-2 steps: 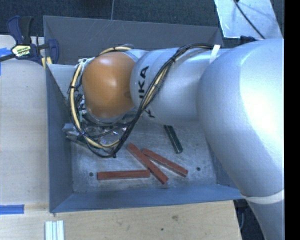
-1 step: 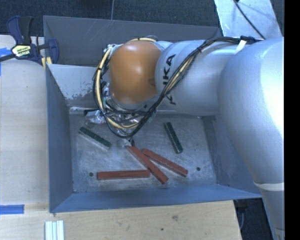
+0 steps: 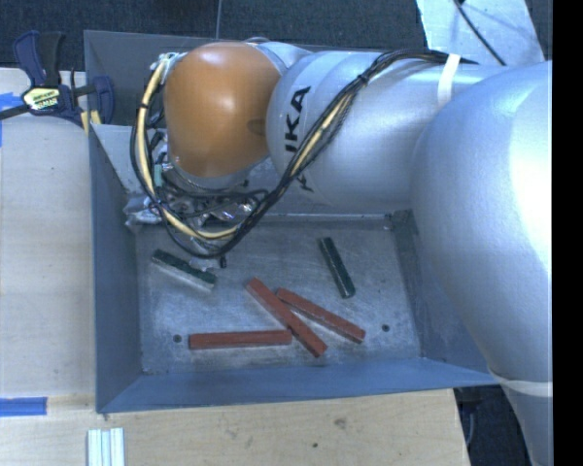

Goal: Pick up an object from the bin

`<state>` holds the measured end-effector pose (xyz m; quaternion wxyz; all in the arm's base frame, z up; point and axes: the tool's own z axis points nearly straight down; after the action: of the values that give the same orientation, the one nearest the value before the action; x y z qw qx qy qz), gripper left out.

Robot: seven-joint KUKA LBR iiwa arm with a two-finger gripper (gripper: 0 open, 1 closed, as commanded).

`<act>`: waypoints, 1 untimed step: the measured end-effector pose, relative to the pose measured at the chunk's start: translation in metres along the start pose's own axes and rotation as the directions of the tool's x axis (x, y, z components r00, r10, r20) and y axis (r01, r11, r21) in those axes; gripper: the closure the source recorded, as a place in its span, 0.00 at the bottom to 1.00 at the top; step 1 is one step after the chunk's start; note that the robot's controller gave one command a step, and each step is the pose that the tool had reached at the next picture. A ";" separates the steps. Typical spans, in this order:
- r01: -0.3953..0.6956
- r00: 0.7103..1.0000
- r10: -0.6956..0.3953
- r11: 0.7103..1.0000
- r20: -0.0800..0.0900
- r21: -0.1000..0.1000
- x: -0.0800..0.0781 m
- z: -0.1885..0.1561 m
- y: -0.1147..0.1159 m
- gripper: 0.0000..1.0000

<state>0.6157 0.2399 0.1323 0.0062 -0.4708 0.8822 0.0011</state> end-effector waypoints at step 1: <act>0.354 0.935 -0.354 0.935 -0.007 -0.006 0.032 0.062 -0.027 0.00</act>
Offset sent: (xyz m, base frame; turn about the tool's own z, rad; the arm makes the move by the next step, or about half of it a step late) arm 0.0038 -0.0404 -0.0623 -0.3657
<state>0.6205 0.1986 0.0700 0.0014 -0.6220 0.7830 0.0002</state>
